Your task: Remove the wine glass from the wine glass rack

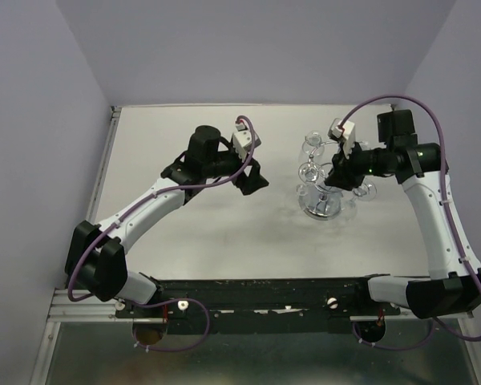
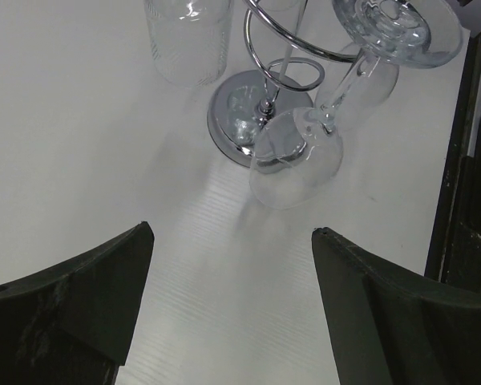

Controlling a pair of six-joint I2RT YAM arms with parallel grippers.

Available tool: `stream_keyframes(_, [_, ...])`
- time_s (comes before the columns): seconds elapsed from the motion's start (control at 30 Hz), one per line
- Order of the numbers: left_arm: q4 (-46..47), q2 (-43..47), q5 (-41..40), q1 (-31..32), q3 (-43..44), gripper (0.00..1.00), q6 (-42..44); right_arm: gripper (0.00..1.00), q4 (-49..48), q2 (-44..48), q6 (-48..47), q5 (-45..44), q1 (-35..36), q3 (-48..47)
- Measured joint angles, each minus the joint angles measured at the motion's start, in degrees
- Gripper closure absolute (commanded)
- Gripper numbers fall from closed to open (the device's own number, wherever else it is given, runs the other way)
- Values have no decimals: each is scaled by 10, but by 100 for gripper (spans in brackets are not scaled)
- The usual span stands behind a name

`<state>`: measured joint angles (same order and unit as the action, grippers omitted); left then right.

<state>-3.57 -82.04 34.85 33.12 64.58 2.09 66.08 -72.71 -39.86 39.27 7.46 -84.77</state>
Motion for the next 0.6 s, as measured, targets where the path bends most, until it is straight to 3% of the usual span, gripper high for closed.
stream_keyframes(0.27, [-4, 20, 7, 12, -13, 5, 45, 46, 36, 7, 4, -30, 0, -22])
stream_keyframes(0.43, [0, 21, 12, 28, -14, 1, 65, 12, 48, 7, 58, -50, 0, -102])
stream_keyframes(0.6, [19, 19, 8, 45, -13, 1, 66, 0, 50, -17, 143, -79, 0, -239])
